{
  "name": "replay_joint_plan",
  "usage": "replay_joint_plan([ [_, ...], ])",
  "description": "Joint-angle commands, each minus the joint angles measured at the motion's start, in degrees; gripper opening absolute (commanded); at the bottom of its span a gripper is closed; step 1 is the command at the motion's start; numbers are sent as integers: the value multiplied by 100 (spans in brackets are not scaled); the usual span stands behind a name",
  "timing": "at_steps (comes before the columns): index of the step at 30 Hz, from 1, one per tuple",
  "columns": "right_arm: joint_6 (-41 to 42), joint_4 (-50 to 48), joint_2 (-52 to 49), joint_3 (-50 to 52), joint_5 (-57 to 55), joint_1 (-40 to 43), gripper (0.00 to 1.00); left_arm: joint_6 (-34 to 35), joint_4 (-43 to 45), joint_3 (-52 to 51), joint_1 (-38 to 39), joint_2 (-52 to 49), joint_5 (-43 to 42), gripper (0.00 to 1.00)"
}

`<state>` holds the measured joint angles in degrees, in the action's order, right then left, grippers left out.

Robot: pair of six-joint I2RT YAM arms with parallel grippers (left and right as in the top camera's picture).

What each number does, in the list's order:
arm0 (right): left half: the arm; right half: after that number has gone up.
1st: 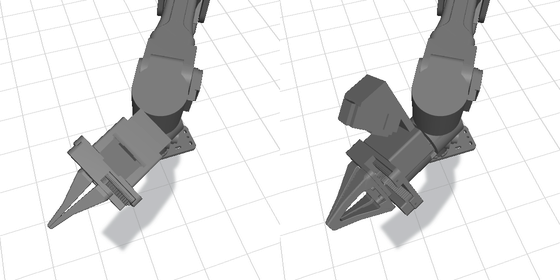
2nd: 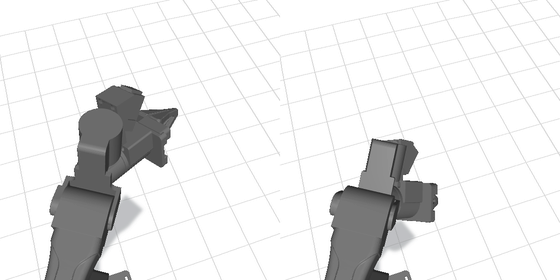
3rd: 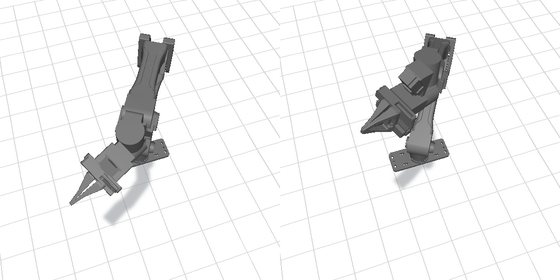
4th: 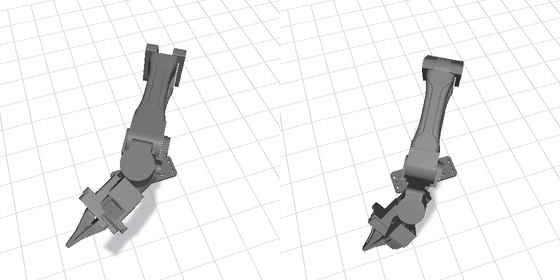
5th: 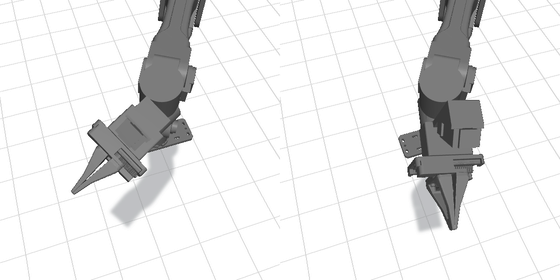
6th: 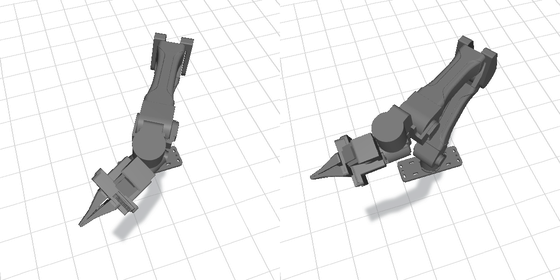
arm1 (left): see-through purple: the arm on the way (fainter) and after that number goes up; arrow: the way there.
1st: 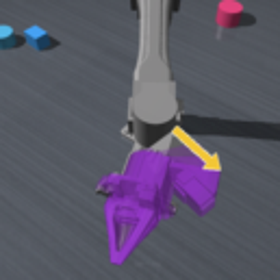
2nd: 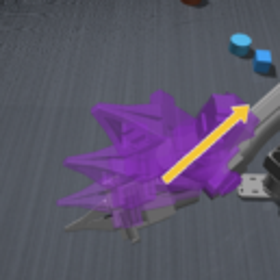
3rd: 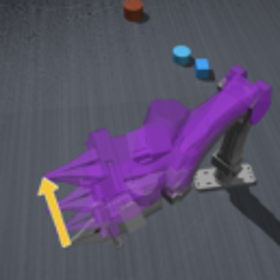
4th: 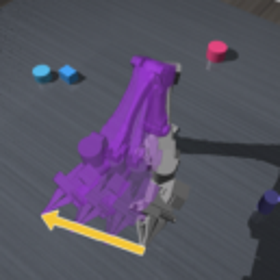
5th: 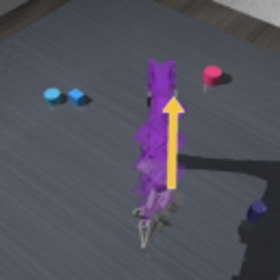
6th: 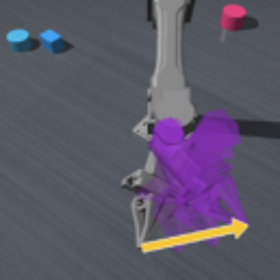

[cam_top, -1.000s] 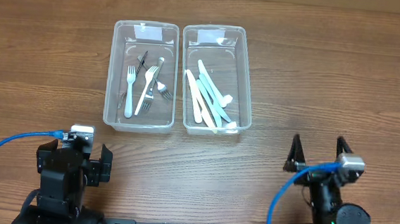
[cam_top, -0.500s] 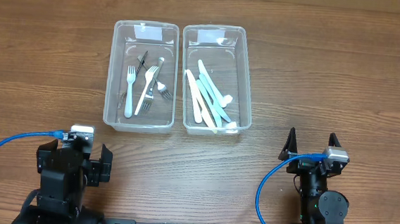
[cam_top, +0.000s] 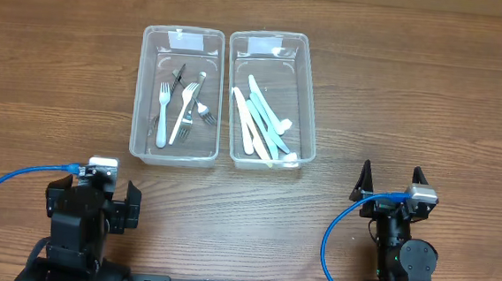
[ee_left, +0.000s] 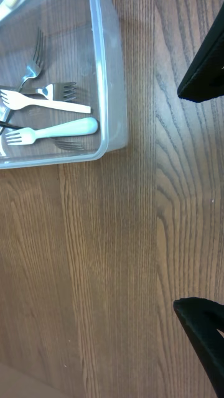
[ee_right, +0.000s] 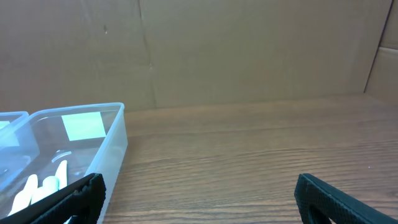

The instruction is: Pack container

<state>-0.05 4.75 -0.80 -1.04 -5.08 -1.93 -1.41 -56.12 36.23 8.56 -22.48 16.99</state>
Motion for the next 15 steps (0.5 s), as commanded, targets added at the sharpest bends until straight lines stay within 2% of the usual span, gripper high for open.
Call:
replay_joint_plan([
  [1, -39, -39, 63, 57, 0, 17, 100, 76, 17, -7, 20, 61, 57, 100],
  [7, -39, -39, 63, 57, 0, 17, 100, 76, -2, -9, -70, 92, 55, 100],
  [10, -39, -39, 63, 57, 0, 17, 100, 48, 188, -68, -293, 444, -706, 100],
  [12, -39, -39, 63, 57, 0, 17, 100, -142, 994, -649, -444, 1134, -1478, 100],
  [15, -39, -39, 63, 57, 0, 17, 100, -160, 2050, -1403, -490, 1637, -1729, 100],
])
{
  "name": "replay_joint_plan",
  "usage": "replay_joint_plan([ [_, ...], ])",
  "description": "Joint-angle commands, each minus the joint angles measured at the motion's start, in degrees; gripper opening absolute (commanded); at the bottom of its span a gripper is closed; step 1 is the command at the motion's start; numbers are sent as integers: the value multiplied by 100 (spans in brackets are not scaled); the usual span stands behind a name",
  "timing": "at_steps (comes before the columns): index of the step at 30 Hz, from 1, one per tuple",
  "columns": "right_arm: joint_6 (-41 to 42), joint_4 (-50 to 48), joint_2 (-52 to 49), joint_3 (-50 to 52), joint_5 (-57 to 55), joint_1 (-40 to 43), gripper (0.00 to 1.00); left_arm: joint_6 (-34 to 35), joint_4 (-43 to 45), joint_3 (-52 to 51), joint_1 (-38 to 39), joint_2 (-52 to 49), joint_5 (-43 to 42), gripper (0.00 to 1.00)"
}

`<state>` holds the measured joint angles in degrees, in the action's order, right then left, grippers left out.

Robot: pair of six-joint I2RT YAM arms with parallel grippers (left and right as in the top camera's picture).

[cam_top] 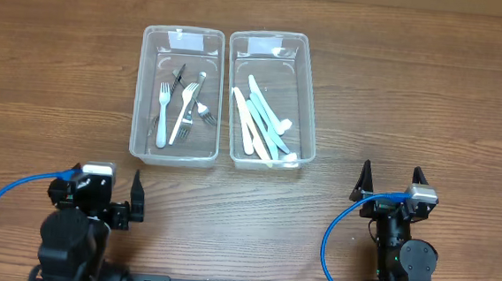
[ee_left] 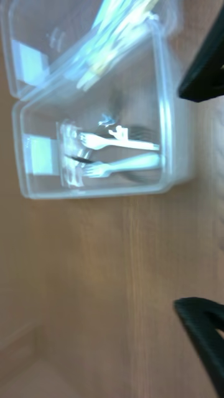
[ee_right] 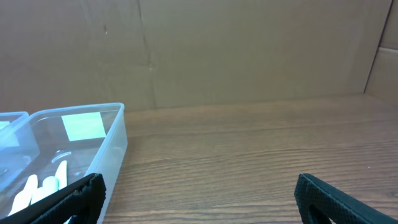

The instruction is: Pack container

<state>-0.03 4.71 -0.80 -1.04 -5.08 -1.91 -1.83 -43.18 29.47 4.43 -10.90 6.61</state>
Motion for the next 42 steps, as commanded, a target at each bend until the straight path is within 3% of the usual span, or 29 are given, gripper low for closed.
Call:
replay_joint_plan([
  [1, -42, -35, 63, 57, 0, 15, 100, -120, 1250, -1078, -76, 688, -809, 100],
  [10, -42, -35, 63, 57, 0, 15, 100, -444, 4065, -2789, -70, 1071, -1368, 100],
  [42, -42, -35, 63, 57, 0, 15, 100, -439, 3952, -2920, -66, 1069, -1394, 100],
])
